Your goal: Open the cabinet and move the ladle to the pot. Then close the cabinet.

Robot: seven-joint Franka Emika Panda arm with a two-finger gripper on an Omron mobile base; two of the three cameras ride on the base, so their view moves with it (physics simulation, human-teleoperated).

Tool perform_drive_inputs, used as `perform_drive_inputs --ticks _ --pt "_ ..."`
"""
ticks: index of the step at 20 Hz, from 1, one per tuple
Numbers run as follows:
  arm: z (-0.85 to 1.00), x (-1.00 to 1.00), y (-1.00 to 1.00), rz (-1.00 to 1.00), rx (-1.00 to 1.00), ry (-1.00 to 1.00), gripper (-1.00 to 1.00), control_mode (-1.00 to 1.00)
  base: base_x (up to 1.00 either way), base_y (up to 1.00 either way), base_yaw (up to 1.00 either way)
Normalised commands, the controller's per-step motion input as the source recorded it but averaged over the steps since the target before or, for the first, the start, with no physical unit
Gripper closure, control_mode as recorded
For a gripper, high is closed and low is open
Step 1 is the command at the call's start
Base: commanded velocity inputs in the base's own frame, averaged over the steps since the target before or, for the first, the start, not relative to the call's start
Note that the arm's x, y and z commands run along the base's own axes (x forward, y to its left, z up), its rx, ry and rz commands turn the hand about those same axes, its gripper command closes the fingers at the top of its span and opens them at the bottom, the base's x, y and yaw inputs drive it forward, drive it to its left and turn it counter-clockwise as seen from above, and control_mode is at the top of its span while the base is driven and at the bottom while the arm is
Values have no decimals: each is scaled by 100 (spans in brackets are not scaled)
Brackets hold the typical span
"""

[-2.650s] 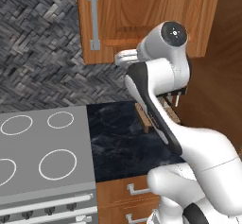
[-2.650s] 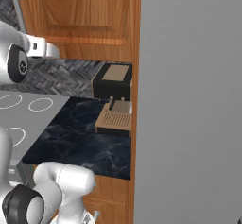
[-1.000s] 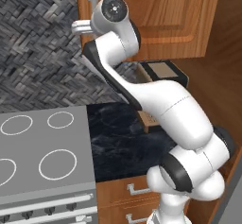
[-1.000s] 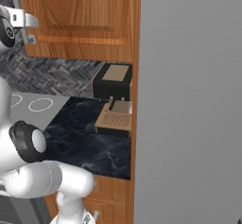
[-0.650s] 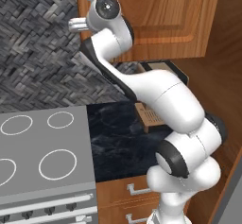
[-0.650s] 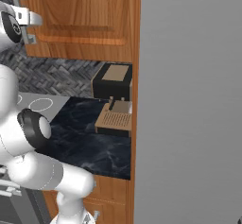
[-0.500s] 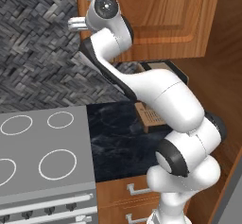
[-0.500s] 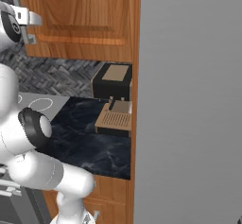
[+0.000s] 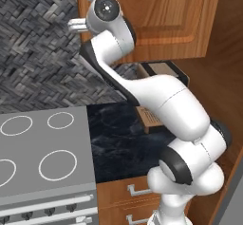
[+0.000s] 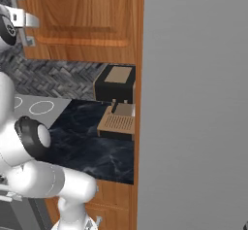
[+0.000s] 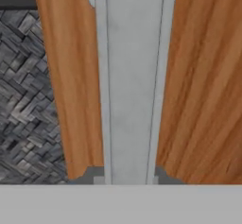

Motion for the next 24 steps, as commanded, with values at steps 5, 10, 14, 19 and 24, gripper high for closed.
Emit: perform_drive_inputs --ticks 5,10,14,19,24 --pt "0 -69 -13 9 0 -13 100 -100 0 0 0" --pt "4 -84 -26 10 0 -9 100 -100 0 0 0" --pt "3 -83 -30 11 0 0 100 -100 0 0 0" --pt "11 -81 -30 9 0 4 100 -100 0 0 0" --pt "4 -74 -27 7 0 7 100 -100 0 0 0"
